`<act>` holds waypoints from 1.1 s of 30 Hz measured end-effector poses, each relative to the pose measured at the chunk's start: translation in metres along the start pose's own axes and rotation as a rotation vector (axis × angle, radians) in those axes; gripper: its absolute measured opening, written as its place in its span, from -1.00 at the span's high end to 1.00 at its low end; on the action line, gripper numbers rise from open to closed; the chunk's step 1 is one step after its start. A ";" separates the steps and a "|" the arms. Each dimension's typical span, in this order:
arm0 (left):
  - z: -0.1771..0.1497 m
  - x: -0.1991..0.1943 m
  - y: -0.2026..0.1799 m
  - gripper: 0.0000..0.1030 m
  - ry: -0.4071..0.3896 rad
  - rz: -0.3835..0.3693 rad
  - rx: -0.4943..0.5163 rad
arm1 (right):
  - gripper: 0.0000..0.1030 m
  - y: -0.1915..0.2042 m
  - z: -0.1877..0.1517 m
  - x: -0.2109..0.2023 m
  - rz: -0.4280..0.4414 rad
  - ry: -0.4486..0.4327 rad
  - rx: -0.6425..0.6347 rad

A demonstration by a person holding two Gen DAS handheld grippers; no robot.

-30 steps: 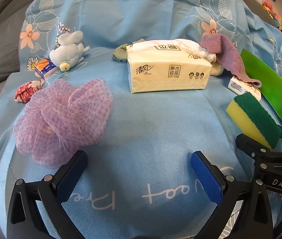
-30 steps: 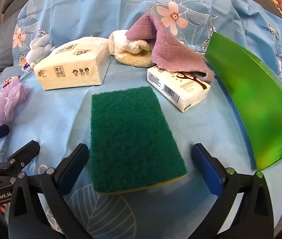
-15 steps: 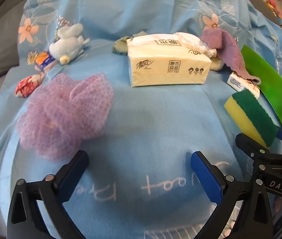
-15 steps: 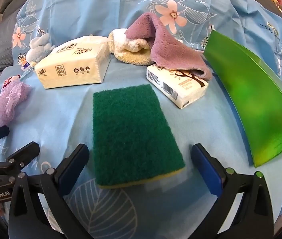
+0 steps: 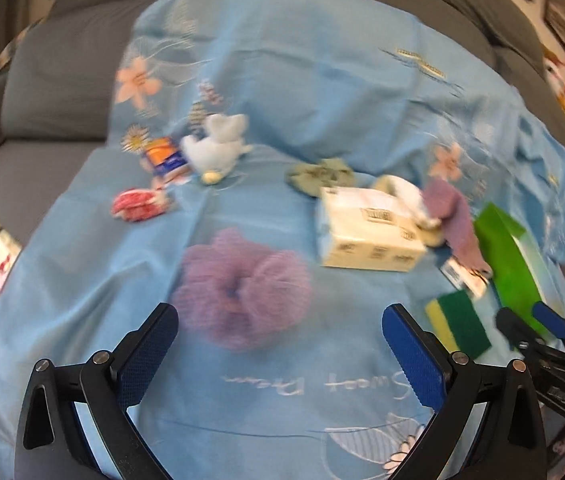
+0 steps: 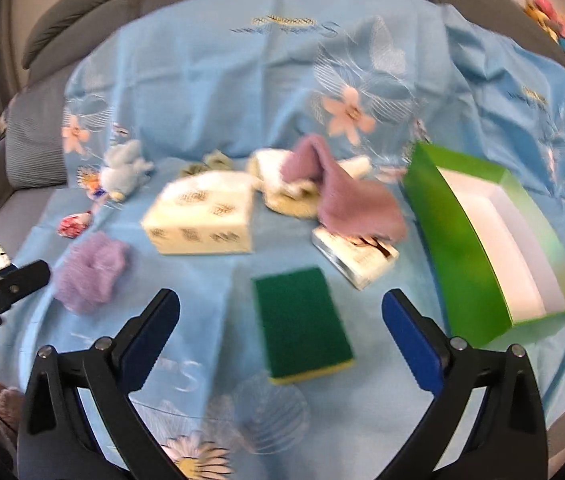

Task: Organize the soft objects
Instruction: 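Move the left tool toward the purple mesh bath puff, then close the left tool on the purple mesh bath puff and lift it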

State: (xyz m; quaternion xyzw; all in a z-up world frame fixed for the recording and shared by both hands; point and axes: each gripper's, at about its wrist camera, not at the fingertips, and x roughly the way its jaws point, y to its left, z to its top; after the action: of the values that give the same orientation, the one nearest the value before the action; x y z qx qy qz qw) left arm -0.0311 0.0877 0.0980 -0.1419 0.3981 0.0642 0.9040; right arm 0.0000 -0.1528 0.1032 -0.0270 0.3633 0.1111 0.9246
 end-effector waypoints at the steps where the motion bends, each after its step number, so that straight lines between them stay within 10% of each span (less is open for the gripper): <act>1: 0.000 0.000 0.006 -0.99 0.001 0.006 -0.015 | -0.97 0.006 0.003 -0.001 0.026 -0.006 -0.003; 12: -0.005 0.034 0.065 -0.74 0.115 -0.020 -0.203 | -0.69 0.104 0.042 0.052 0.415 0.224 0.004; 25: -0.011 0.084 0.075 -0.02 0.220 -0.116 -0.260 | -0.02 0.147 0.031 0.150 0.418 0.500 0.073; 29: -0.010 0.088 0.072 0.49 0.218 -0.119 -0.250 | 0.50 0.146 0.025 0.162 0.422 0.522 0.074; 33: -0.006 0.082 0.063 0.55 0.194 -0.149 -0.223 | 0.83 0.141 0.024 0.162 0.483 0.514 0.107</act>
State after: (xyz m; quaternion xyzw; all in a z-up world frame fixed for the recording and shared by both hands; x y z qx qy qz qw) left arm 0.0054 0.1460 0.0202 -0.2758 0.4623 0.0268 0.8423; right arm 0.0993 0.0181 0.0153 0.0812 0.5852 0.2969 0.7502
